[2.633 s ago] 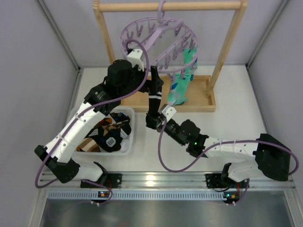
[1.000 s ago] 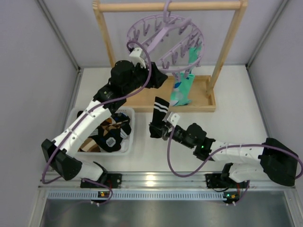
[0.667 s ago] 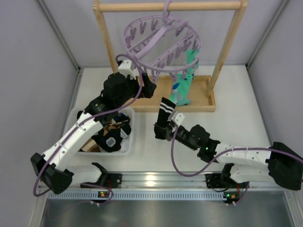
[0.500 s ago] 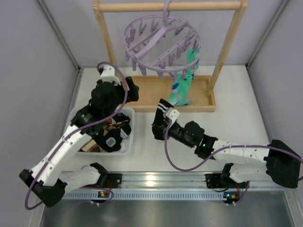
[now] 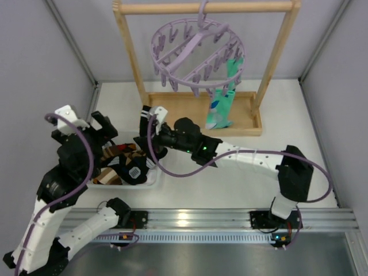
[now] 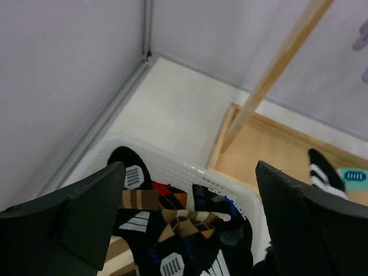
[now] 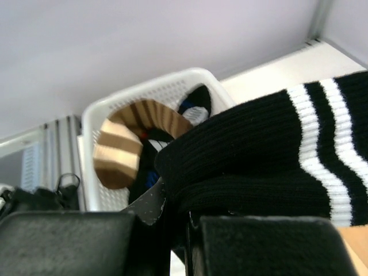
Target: Remove the socks clipped to the hanger
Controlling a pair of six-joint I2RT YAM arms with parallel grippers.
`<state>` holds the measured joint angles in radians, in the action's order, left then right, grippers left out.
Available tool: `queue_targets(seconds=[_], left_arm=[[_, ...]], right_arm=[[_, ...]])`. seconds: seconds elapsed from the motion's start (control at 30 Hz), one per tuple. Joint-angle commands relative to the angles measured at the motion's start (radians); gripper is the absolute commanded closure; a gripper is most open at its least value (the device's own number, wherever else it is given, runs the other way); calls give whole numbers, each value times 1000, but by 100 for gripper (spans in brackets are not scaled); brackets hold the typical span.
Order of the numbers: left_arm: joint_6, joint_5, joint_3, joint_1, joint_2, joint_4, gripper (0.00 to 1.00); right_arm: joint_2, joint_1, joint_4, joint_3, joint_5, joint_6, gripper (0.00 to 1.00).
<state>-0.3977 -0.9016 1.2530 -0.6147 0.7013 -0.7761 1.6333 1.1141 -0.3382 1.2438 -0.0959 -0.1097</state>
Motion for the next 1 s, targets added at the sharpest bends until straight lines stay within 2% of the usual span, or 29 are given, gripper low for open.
queue_targets(seconds=[0.0,0.07,0.17,0.3,0.33,0.37,0.4,0.43,0.6,0.67,0.8,0.83,0.97], left_arm=[[71,-138,68,3,-45,-23,2],[88,-177,80,3,-59,-25,2],[112,-183,106,4,-77,-25,2],[123,-180,109,4,-94,-25,2],[125,-180,108,4,-94,-26,2],[126,-180,103,4,-95,-25,2],[125,-177,102,3,-92,-25,2],[125,-172,100,4,-94,-25,2],[115,-140,85,4,-85,-23,2],[108,-112,69,4,-83,-23,2],[80,27,34,4,-72,-20,2],[79,114,26,3,-68,-15,2],[57,281,-13,3,-45,-12,2]], right_arm=[[137,65,138,213,-73,10,100],[262,85,188,352,-80,11,100],[407,99,235,474,-85,-5,99],[496,113,235,532,-79,-15,82],[502,116,243,548,-77,-12,53],[497,118,248,551,-70,-8,35],[488,119,248,549,-44,-5,22],[452,118,240,531,-32,14,1],[257,99,228,430,42,48,1],[183,82,214,343,79,51,1],[-86,29,163,63,162,9,1],[-136,17,160,15,179,1,1],[-363,-65,223,-193,208,-24,1]])
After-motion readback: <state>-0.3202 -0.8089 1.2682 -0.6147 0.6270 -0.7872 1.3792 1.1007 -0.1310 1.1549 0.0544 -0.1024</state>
